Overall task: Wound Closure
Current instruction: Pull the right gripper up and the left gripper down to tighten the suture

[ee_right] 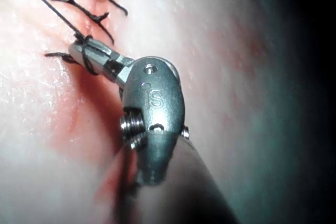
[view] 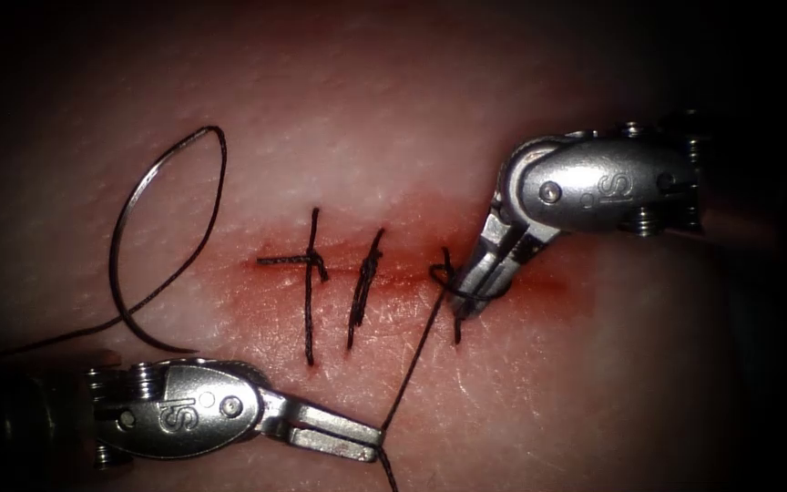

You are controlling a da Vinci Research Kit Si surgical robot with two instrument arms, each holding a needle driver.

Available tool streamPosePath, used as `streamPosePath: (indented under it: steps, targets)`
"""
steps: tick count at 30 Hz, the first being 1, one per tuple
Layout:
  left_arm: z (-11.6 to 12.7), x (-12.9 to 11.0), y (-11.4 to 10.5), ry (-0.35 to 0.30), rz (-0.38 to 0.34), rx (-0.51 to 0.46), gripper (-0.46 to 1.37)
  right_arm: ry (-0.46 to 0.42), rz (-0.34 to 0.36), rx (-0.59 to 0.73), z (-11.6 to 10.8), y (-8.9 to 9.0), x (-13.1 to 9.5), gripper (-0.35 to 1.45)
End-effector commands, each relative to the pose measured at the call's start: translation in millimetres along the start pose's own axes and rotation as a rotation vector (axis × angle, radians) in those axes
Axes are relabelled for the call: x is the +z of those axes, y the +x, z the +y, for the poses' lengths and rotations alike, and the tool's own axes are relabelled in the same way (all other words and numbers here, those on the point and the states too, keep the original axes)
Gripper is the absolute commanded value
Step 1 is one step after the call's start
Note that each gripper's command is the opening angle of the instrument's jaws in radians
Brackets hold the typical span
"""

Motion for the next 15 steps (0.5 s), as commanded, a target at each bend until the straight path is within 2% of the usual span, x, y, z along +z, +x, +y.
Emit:
streamPosePath:
  steps: [1, 15]
  targets:
    - [0.1, 0.2, -0.2, -0.015, 0.000, -0.004, -0.35, -0.013, 0.005, 0.006, 0.0, 0.1, -0.1, -0.35]
    - [4.0, 2.0, -1.7, -0.032, 0.000, -0.019, -0.35, -0.066, -0.002, 0.037, 0.6, -0.8, -0.7, -0.35]
